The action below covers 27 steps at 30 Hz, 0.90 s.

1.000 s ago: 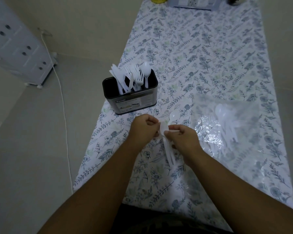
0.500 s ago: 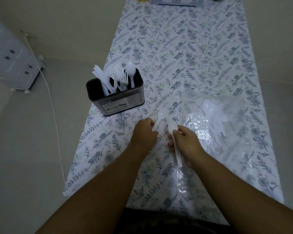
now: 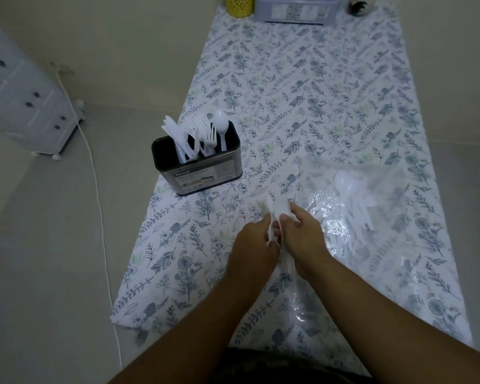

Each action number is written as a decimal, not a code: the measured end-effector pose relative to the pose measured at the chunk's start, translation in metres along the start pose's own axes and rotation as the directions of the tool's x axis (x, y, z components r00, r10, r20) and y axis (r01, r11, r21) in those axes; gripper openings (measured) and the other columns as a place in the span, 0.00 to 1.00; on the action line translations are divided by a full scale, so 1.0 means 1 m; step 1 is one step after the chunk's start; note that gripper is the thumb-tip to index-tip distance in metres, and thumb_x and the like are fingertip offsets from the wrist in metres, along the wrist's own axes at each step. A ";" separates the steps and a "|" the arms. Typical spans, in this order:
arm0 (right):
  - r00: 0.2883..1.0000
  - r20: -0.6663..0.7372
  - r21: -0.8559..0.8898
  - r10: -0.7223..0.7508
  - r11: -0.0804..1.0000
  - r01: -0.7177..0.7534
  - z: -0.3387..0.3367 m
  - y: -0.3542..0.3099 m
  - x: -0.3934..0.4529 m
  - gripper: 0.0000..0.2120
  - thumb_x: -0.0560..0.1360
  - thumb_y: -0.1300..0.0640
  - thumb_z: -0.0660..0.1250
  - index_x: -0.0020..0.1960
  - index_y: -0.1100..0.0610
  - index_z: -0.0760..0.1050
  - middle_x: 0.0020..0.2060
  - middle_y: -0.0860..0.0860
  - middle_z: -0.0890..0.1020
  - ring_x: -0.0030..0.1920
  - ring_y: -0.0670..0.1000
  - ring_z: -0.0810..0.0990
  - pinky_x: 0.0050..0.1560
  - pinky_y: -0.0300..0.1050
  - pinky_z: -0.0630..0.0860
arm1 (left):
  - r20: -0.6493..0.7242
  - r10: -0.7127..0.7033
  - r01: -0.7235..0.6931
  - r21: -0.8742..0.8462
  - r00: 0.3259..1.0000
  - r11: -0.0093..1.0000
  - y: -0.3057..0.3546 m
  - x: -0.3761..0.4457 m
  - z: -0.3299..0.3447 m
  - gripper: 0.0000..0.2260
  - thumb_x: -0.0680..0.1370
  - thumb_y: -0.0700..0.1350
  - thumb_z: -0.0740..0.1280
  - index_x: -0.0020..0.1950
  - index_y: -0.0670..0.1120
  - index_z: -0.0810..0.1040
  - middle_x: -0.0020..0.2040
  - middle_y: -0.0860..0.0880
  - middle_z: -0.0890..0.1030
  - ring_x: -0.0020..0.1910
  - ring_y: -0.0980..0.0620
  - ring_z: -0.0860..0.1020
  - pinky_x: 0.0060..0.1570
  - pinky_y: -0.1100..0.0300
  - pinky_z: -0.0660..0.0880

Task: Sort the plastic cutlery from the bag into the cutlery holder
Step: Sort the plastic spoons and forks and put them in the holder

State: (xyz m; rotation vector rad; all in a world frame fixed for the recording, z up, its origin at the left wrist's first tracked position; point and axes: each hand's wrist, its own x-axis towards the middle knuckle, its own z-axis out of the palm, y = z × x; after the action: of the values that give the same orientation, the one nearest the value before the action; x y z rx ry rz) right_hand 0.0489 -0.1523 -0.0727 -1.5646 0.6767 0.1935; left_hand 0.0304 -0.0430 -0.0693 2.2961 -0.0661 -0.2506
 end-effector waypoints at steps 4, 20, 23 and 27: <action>0.992 -0.090 -0.065 -0.085 0.995 0.079 0.003 -0.003 -0.001 0.11 0.83 0.59 0.62 0.63 0.51 0.77 0.47 0.54 0.86 0.41 0.49 0.85 0.45 0.46 0.83 | -0.059 0.009 -0.007 0.033 0.998 0.999 0.002 -0.005 -0.007 0.24 0.78 0.43 0.66 0.75 0.47 0.69 0.55 0.47 0.77 0.52 0.50 0.76 0.49 0.63 0.74; 0.963 0.233 0.365 0.138 0.905 -0.218 0.004 0.003 -0.013 0.21 0.83 0.67 0.59 0.73 0.54 0.73 0.58 0.58 0.85 0.60 0.57 0.84 0.66 0.58 0.77 | -0.126 0.028 -0.035 -0.055 0.992 0.998 0.007 -0.007 -0.019 0.12 0.79 0.40 0.66 0.61 0.38 0.80 0.55 0.42 0.82 0.51 0.49 0.80 0.52 0.62 0.73; 0.943 0.291 0.417 0.160 0.866 -0.276 0.002 0.001 -0.013 0.21 0.81 0.70 0.61 0.70 0.55 0.75 0.57 0.58 0.86 0.59 0.58 0.84 0.65 0.59 0.77 | -0.189 0.026 -0.038 -0.060 0.982 0.998 0.006 -0.006 -0.021 0.09 0.80 0.43 0.67 0.57 0.42 0.83 0.48 0.46 0.83 0.43 0.55 0.76 0.43 0.73 0.67; 0.931 0.327 0.373 0.165 0.882 -0.287 -0.005 -0.002 -0.014 0.19 0.79 0.67 0.66 0.67 0.52 0.77 0.55 0.54 0.87 0.52 0.51 0.87 0.58 0.52 0.80 | -0.161 -0.006 -0.015 -0.131 0.987 0.991 0.004 -0.004 -0.029 0.09 0.80 0.48 0.68 0.51 0.45 0.85 0.41 0.51 0.83 0.36 0.64 0.77 0.39 0.77 0.70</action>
State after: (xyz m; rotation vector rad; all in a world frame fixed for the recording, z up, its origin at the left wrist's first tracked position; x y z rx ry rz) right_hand 0.0371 -0.1529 -0.0630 -1.0171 0.6227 0.4176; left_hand 0.0321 -0.0239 -0.0464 2.1759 0.0269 -0.0643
